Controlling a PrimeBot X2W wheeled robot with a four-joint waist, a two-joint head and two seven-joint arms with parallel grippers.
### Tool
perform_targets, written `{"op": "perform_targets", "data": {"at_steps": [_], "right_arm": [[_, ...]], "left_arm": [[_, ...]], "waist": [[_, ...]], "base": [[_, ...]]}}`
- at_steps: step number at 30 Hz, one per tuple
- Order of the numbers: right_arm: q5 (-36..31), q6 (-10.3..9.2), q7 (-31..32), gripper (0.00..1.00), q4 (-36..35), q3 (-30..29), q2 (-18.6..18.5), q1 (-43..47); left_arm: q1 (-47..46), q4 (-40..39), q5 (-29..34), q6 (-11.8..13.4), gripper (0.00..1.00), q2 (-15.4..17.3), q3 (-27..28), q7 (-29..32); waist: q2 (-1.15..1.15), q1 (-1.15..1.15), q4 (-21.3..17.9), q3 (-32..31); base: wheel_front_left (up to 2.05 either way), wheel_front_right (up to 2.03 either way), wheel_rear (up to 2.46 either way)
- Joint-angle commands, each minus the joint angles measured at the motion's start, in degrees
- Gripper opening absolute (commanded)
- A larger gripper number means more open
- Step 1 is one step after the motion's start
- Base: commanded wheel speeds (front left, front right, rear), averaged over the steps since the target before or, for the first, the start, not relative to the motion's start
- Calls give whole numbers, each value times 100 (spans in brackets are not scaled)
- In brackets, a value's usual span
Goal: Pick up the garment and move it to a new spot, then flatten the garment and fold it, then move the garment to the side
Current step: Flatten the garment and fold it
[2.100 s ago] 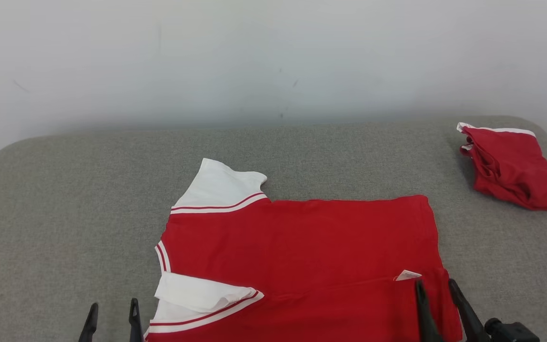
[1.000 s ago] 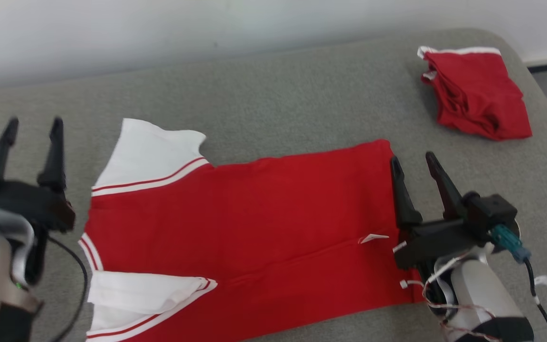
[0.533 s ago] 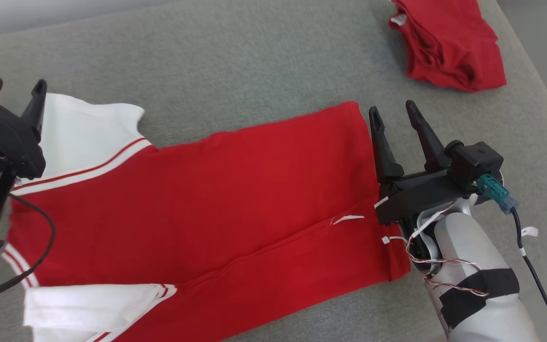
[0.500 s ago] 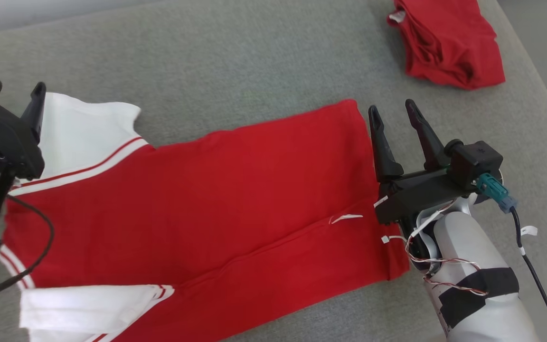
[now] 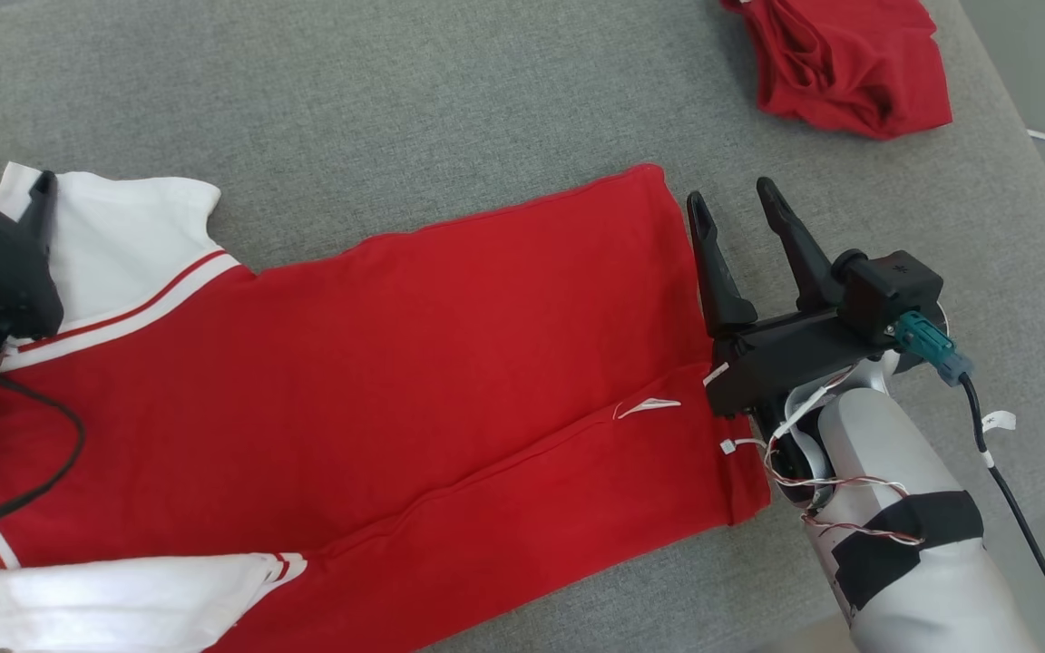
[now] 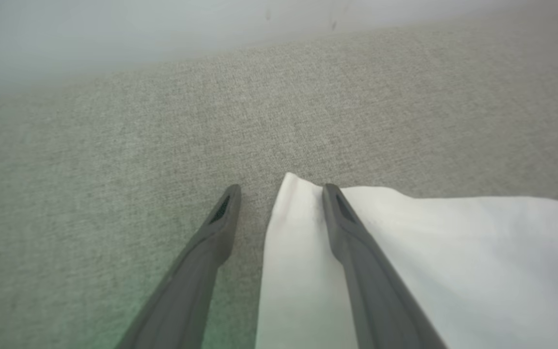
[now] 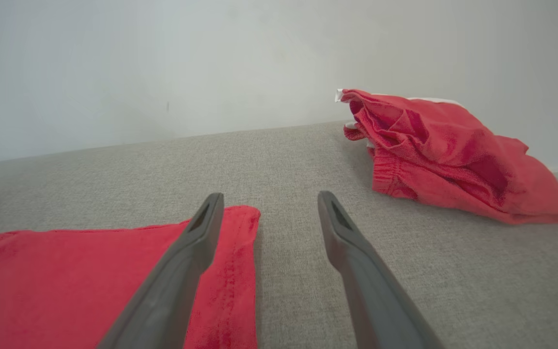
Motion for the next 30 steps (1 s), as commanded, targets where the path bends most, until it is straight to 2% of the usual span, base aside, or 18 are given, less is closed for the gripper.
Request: {"op": "perform_targets", "data": {"at_steps": [1, 2, 3, 7, 22, 23, 24, 25, 26, 30], "right_arm": [[40, -16, 0, 100, 43, 28, -17, -54], [53, -16, 0, 100, 139, 60, -35, -91], [80, -16, 0, 100, 260, 97, -56, -132], [247, -16, 54, 100, 813, 323, -165, -464], [1491, -16, 1615, 100, 2301, 1009, -503, -1689], [1522, -16, 1690, 84, 2384, 1055, -537, -1721], [1569, -16, 1739, 41, 2424, 1121, -542, -1740], [1664, -16, 1729, 10, 2438, 1143, -530, -1776], [1737, -16, 1785, 0, 2476, 1180, -531, -1794], [1882, -16, 1699, 0, 2560, 1298, -628, -1892]], "left_arm": [[-7, 91, -42, -3, 45, -54, -36, -5], [-11, 127, -85, -3, 20, -89, -44, -63], [-6, 146, -148, -3, 0, -142, -63, -112], [5, 202, -308, -4, 0, -206, -162, -302], [-268, -422, -731, -4, 0, -366, -1027, -1056], [-297, -445, -747, -4, 0, -372, -1074, -1085], [-329, -468, -777, -4, 0, -383, -1120, -1124], [-353, -489, -799, -4, 0, -383, -1161, -1147], [-369, -506, -821, -4, 0, -389, -1204, -1182], [-466, -506, -936, -4, 0, -366, -1329, -1273]], "waist": [[-1, 0, 14, -3], [-1, 0, 28, -13], [-1, 0, 51, -32], [-1, 0, 140, -129], [-1, 0, 668, -163], [-1, 0, 695, -155], [-1, 0, 726, -147], [-1, 0, 745, -140], [-1, 0, 767, -133], [-1, 0, 819, -106]], "base": [[0, 0, 0], [0, 0, 0], [0, 0, 0], [0, 0, 0], [0, 0, 0], [0, 0, 0], [0, 0, 0], [0, 0, 0], [0, 0, 0], [0, 0, 0]]}}
